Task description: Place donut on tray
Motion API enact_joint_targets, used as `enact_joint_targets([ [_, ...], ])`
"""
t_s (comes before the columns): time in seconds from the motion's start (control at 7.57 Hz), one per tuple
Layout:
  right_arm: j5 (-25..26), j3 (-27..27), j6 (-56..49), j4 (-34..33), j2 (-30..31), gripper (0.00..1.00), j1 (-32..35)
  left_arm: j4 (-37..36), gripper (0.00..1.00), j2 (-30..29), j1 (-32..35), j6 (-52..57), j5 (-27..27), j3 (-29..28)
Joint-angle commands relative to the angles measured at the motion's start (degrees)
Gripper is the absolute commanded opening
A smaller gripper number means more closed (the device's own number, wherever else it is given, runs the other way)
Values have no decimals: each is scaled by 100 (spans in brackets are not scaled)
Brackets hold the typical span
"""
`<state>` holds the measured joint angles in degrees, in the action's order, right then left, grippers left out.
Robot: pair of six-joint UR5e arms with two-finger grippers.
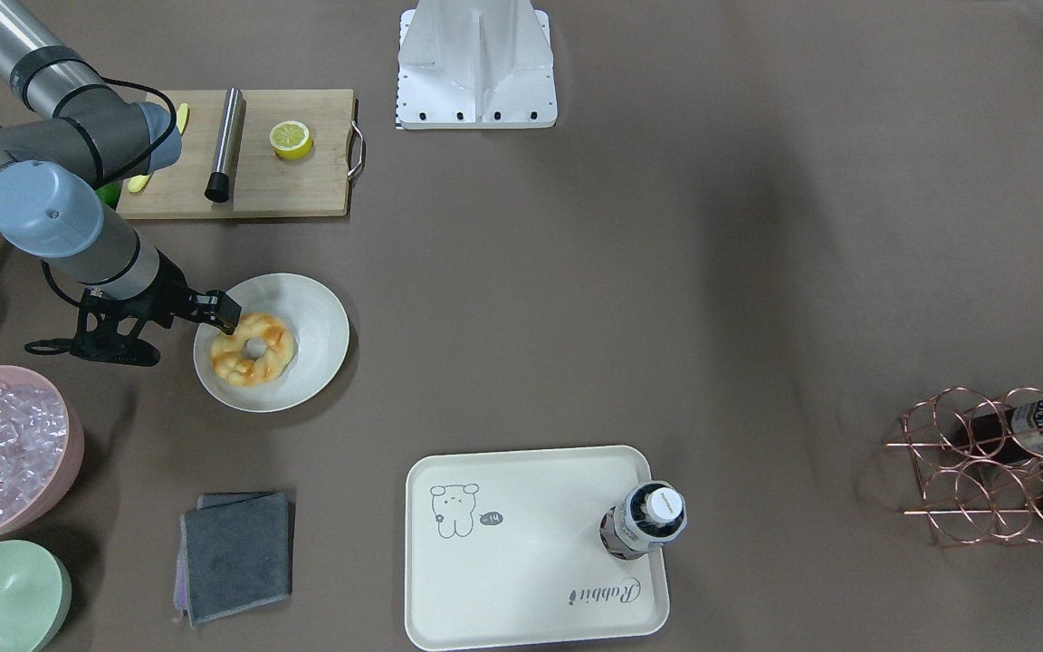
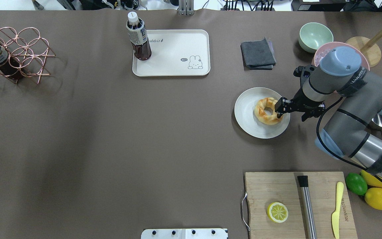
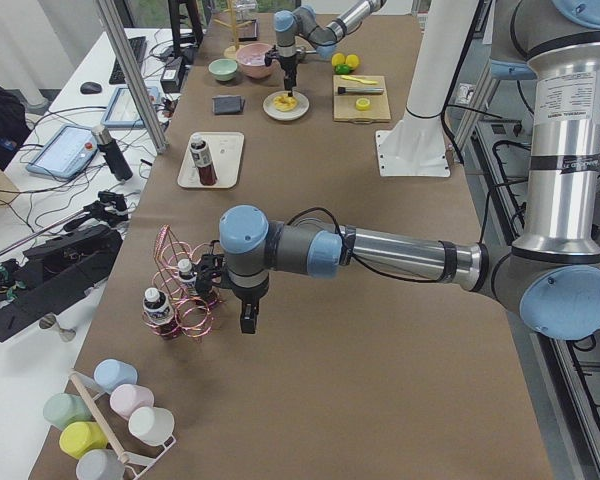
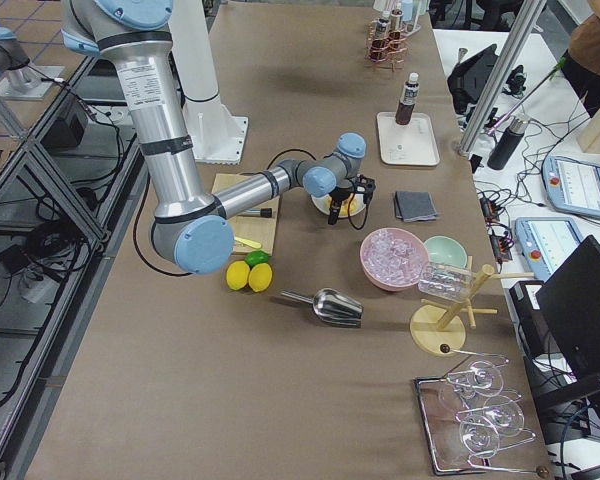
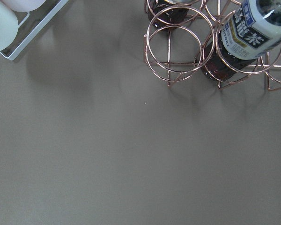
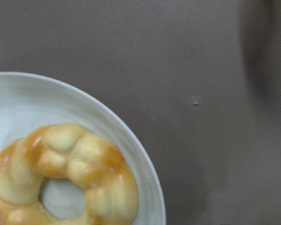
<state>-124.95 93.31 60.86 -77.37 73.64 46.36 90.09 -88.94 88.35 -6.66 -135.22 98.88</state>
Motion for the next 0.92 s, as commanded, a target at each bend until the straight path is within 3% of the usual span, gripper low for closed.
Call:
enact_joint_targets([
  [0.0,-3,91,5,-33,45,88,57,26,99,-27,-2,-2,-4,-27],
  [0.26,6,301,5,-7,299,88,40,17,99,-35,-2,-11,4,-9],
  [0.79,128,214,31,20,300,78,-171,52,99,-44,-2,33,48,26],
])
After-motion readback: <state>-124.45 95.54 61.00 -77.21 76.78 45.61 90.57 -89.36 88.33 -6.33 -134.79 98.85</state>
